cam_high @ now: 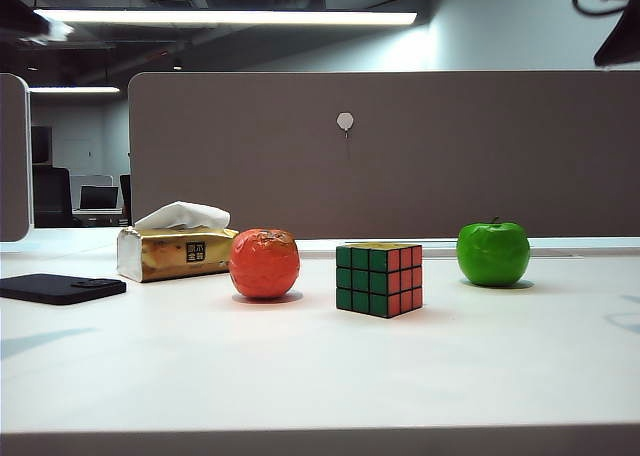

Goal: Move all the fruits on the tabletop near the face of the Rubik's cube that has the color most similar to each fruit.

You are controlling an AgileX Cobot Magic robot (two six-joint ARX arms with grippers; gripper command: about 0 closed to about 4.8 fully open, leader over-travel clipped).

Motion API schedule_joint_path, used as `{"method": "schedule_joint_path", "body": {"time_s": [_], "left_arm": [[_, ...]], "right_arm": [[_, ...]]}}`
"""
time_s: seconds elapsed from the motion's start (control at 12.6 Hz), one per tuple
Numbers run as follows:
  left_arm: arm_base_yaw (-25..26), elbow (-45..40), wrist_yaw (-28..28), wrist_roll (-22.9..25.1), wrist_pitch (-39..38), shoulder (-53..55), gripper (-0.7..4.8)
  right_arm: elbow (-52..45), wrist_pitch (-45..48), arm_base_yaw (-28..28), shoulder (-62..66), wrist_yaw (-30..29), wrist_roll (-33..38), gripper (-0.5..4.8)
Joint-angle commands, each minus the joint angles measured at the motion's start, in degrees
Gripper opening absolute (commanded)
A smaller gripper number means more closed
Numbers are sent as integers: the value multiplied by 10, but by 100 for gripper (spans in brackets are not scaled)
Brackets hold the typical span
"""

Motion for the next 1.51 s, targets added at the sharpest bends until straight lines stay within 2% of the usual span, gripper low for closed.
{"method": "schedule_joint_path", "body": {"time_s": [0.08,0.32,0.48,0.56,0.64,0.72,1.03,1.19,1.51], "left_arm": [[-28,5,1,2,64,66,-5],[-28,5,-13,2,75,86,-5],[-28,5,-13,2,75,90,-5],[-28,5,-13,2,75,90,-5],[-28,5,-13,2,74,90,-5],[-28,5,-19,2,74,91,-5],[-28,5,-17,2,67,101,-5],[-28,5,19,2,65,124,-5],[-46,5,17,8,65,132,-5]], "right_arm": [[50,94,0,137,-16,2,0],[107,120,0,216,-16,2,0],[193,109,0,325,-16,1,0],[202,102,0,338,-16,0,0],[235,82,0,384,-35,0,0],[258,54,8,410,-80,0,0],[272,25,15,414,-83,0,0],[301,-30,14,422,-82,0,0],[312,-36,15,422,-82,1,0]]}}
